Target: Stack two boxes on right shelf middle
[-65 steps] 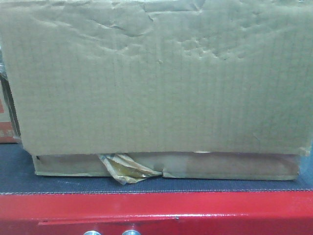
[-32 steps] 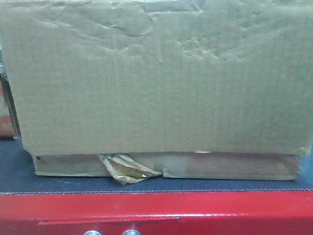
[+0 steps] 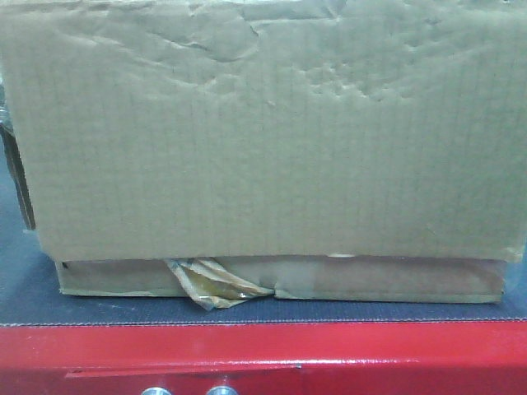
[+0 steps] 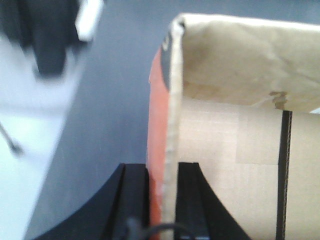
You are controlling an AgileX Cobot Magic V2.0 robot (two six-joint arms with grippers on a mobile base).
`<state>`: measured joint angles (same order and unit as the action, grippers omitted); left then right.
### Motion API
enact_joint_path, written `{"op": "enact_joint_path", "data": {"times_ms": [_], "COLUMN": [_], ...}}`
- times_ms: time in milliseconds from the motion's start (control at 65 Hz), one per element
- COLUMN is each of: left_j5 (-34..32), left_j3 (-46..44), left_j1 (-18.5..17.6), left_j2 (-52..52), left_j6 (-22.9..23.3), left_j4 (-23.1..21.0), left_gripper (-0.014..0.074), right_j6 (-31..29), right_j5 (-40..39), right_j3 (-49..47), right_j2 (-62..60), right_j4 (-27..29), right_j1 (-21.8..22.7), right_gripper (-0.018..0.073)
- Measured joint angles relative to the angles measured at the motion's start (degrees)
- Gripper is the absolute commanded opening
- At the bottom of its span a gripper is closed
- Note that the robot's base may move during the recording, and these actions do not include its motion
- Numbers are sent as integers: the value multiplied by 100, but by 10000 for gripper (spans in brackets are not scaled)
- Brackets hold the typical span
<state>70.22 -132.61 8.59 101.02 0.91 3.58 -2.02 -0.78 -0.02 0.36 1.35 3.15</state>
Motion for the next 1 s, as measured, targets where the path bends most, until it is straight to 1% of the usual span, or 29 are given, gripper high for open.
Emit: {"op": "enact_joint_path", "data": {"times_ms": [62,169,215,308,323,431,585,754,846,954,1000], "left_j5": [21,37,47,47,60,97,106,106,106,106,106], "left_j3": [-231,-595,-699,-768,-768,-768,-683,-220,141,647,852], "left_j1": [-225,-777,-1068,-1654,-1795,-2483,-3286,-3873,-4068,-4211,-4249], "left_j2": [-13,-13,-13,-13,-13,-13,-13,-1,46,82,82], "left_j6": [140,423,568,1007,1071,1513,2083,2620,2963,3295,3360], "left_j4": [125,226,251,418,469,774,1267,1663,1745,1913,1958], "left_gripper": [-111,-111,-111,-111,-111,-111,-111,-111,-111,-111,-111], "right_j6": [0,0,0,0,0,0,0,0,0,0,0], "right_j5": [0,0,0,0,0,0,0,0,0,0,0], "right_j3": [0,0,0,0,0,0,0,0,0,0,0], "right_j2": [0,0,0,0,0,0,0,0,0,0,0], "right_j4": [0,0,0,0,0,0,0,0,0,0,0], "right_j1": [0,0,0,0,0,0,0,0,0,0,0], "right_gripper": [-161,-161,-161,-161,-161,-161,-161,-161,-161,-161,-161]}}
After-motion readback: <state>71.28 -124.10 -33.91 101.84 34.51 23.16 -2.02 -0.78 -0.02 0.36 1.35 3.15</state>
